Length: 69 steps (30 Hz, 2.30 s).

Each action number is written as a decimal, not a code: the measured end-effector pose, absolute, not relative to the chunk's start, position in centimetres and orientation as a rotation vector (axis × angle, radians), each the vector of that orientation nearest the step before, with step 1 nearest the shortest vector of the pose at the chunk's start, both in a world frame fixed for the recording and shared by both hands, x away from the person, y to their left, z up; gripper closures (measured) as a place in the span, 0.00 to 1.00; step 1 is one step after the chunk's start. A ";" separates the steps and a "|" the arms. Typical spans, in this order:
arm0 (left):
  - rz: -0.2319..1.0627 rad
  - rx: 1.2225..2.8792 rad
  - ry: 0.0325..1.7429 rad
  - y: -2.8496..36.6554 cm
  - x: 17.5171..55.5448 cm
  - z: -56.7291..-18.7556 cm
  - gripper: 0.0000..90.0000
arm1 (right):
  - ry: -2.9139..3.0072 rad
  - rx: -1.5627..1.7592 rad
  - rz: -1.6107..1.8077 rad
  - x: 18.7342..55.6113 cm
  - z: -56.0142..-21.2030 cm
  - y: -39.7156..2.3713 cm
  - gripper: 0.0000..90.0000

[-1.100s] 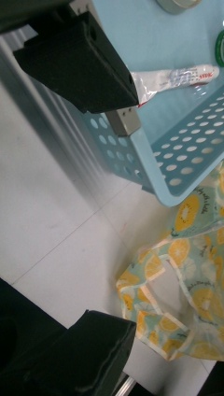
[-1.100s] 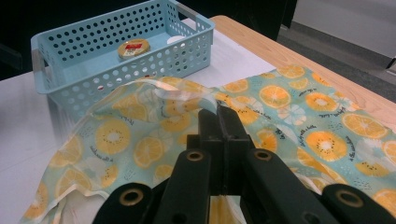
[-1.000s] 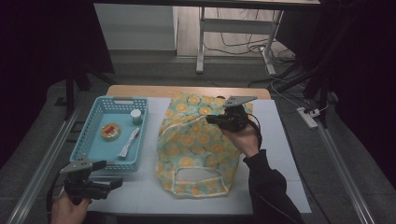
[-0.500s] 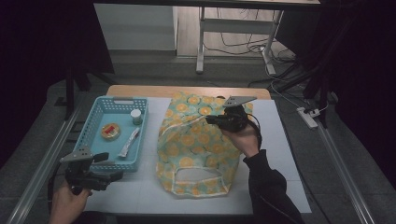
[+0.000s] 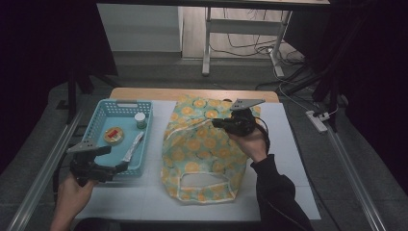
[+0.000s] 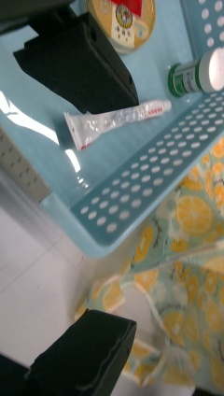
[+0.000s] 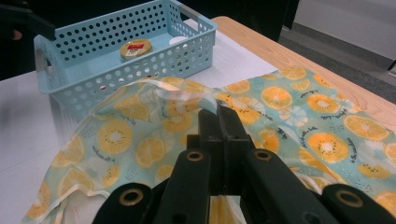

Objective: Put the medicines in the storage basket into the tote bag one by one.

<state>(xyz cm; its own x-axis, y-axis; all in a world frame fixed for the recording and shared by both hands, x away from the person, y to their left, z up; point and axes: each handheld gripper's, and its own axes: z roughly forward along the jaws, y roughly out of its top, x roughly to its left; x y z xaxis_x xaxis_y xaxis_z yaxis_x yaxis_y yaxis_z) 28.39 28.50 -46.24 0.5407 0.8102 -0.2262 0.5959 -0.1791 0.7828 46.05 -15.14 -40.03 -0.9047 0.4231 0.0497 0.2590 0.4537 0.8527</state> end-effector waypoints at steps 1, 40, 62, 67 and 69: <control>0.297 1.880 1.157 28.5 28.6 -46.2 0.00 | 2.529 0.599 1.439 46.1 -40.0 -15.1 1.00; 0.443 1.895 1.422 31.1 37.8 -46.4 0.00 | 2.522 0.600 1.445 46.1 -39.9 -15.3 1.00; 0.367 2.009 1.550 32.0 43.6 -49.9 0.00 | 2.517 0.603 1.453 46.2 -39.8 -15.6 1.00; 0.348 2.069 1.576 32.1 44.4 -50.6 0.00 | 2.517 0.602 1.454 46.2 -39.8 -15.6 1.00; 0.345 2.081 1.576 32.2 44.6 -50.6 0.00 | 2.518 0.601 1.454 46.2 -39.8 -15.6 1.00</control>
<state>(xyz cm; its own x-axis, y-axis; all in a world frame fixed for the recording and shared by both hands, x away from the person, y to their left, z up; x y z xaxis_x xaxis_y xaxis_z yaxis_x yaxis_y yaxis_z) 44.62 32.22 -50.62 0.2969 0.9499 -0.0978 0.8222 -0.2022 0.5320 46.22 -15.60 -39.82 -0.9039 0.4246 0.0512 0.2565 0.4424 0.8594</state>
